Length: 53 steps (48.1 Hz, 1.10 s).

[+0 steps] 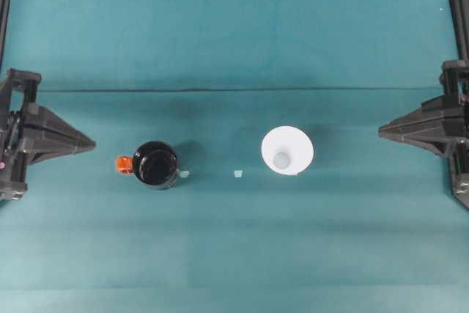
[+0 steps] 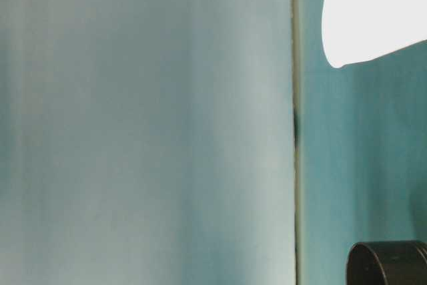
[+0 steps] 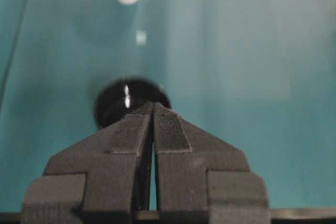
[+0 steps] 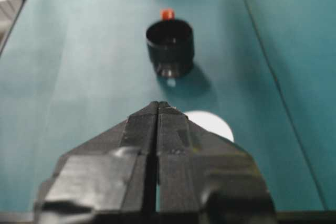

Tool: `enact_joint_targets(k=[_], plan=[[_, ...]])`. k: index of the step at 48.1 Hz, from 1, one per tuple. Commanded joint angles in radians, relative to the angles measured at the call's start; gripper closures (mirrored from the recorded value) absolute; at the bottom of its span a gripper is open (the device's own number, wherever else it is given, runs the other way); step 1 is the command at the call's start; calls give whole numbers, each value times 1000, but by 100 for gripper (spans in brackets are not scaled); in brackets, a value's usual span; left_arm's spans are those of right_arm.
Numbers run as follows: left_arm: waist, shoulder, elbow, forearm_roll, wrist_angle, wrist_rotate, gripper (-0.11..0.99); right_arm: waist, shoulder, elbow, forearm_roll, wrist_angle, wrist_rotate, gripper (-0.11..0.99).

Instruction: Put the paper cup into the moved red handle cup holder.

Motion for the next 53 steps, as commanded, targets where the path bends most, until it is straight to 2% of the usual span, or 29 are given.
enact_joint_targets(k=[1, 11, 22, 25, 30, 35, 44, 48, 50, 53], plan=[[-5, 20, -34, 2, 44, 0, 85, -6, 6, -25, 3, 17, 11, 99], [-5, 78, -43, 2, 63, -20, 85, -11, 5, -25, 3, 41, 20, 99], [-5, 132, -67, 3, 101, -23, 85, -12, 6, -23, 3, 48, 25, 99], [2, 138, -67, 6, 126, -20, 85, -14, 5, -23, 3, 54, 25, 99], [31, 150, -63, 6, 178, -26, 85, -14, 5, -25, 3, 66, 25, 99], [37, 155, -67, 6, 184, -31, 85, -14, 5, -25, 6, 74, 25, 99], [37, 178, -71, 8, 190, -31, 85, -14, 5, -23, 5, 87, 67, 99], [38, 198, -72, 8, 190, -31, 85, -14, 5, -25, 3, 100, 77, 99], [40, 207, -74, 6, 190, -31, 81, -14, 5, -25, 2, 104, 77, 99], [38, 219, -77, 8, 192, -29, 69, -14, 5, -25, 3, 106, 77, 99]])
